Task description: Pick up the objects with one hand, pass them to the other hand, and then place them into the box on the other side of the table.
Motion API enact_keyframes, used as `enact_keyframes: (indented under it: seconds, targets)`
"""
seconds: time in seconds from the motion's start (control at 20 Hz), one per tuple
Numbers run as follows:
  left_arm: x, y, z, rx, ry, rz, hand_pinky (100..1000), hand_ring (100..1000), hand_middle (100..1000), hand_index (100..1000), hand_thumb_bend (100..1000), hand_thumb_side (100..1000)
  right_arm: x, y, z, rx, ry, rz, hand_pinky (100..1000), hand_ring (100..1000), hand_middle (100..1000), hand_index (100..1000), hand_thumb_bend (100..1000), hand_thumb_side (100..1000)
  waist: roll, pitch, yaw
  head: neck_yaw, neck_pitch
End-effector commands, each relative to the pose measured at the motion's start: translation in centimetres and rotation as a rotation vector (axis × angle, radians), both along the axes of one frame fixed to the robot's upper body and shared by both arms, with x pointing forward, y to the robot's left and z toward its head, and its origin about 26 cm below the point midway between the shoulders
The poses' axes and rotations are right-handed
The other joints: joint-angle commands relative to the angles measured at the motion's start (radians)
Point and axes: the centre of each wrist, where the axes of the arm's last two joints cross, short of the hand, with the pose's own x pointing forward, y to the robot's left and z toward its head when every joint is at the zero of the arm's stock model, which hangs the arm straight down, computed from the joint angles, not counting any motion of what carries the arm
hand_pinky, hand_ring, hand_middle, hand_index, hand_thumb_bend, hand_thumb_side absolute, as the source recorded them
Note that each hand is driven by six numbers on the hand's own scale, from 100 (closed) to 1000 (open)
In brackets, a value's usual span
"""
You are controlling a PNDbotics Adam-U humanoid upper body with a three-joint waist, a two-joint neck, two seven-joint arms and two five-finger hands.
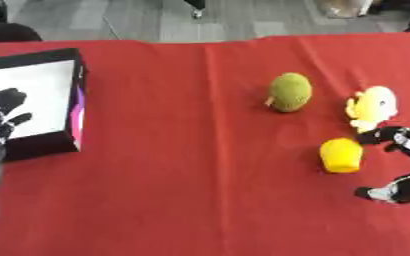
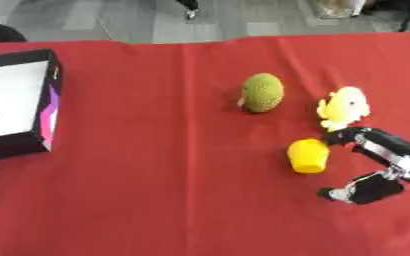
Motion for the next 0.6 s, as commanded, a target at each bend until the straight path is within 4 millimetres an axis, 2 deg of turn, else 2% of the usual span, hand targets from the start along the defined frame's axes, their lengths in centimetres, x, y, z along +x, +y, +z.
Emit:
enact_keyframes:
  seconds: [0.05,0.6]
  targets:
    - [0.1,0.6,1.0,0.032,-0.027,-0.001,830,909,735,794,127,848,-0.3,0.2,-0.2,-0.029,-0.027,-0.003,814,882,795,885,542,214,-0.013,-0.007,0.002,-0.004,-0.007]
    - [0.1,0.4,0.7,0.043,-0.015,-0.013,830,910,736,791,125,853,0.2,1.3,-0.4,-0.103,-0.226,-0.098,815,889,802,895,484,163,-0.011,-0.007,0.004,-0.026,-0.018]
